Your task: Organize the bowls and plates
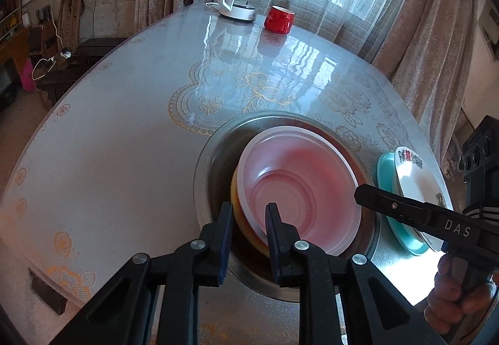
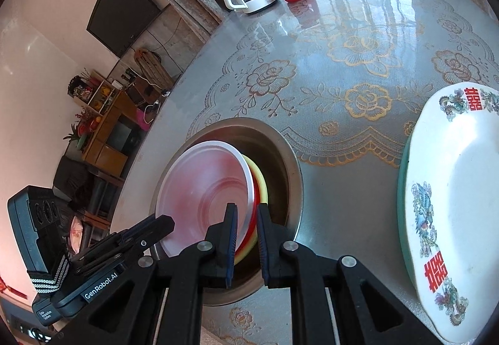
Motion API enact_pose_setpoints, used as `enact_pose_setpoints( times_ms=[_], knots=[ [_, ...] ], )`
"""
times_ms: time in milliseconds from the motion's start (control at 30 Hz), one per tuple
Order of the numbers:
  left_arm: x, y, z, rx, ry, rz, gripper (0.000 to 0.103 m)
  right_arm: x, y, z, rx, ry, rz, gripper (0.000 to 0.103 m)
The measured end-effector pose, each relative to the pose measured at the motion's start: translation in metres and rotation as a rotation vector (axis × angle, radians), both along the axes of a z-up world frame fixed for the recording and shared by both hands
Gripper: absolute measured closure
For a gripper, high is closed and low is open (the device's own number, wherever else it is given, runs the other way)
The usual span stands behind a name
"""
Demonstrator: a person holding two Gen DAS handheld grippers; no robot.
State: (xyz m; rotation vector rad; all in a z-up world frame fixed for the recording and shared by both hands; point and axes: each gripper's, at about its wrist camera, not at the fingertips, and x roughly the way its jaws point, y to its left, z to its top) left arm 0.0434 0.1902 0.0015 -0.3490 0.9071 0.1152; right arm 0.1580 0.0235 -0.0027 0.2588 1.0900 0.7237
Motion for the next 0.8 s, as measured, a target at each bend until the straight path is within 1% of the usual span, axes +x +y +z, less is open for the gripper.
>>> enact_pose_setpoints(
  times_ms=[100,200,267,367,533,667,800],
  knots=[
    [-0.003,0.003,0.004,0.003,-0.019,0.008,0.080,-0.001,-0.001,-0.001,-0.009,-0.015,-0.006,0.090],
    [-0.006,0.006,0.012,0.021,-0.066,0.021,0.080,-0.001,-0.002,-0.001,-0.019,-0.026,-0.008,0.091],
    [-0.005,0.005,0.015,0.031,-0.086,0.013,0.080,0.000,-0.002,-0.001,-0.014,-0.024,-0.006,0.091],
    [0.002,0.000,0.012,0.049,-0.071,-0.002,0.080,-0.001,-0.002,-0.001,-0.020,-0.027,-0.004,0.091],
    [0.005,-0.005,-0.001,0.034,-0.031,-0.014,0.081,-0.003,-0.002,-0.001,-0.039,-0.037,0.004,0.091],
    [0.004,-0.006,-0.001,0.037,-0.031,-0.011,0.081,-0.003,-0.002,-0.002,-0.037,-0.036,0.004,0.092],
    [0.001,-0.007,0.006,0.048,-0.053,-0.003,0.081,-0.004,-0.004,0.000,-0.010,-0.025,0.007,0.090]
  ],
)
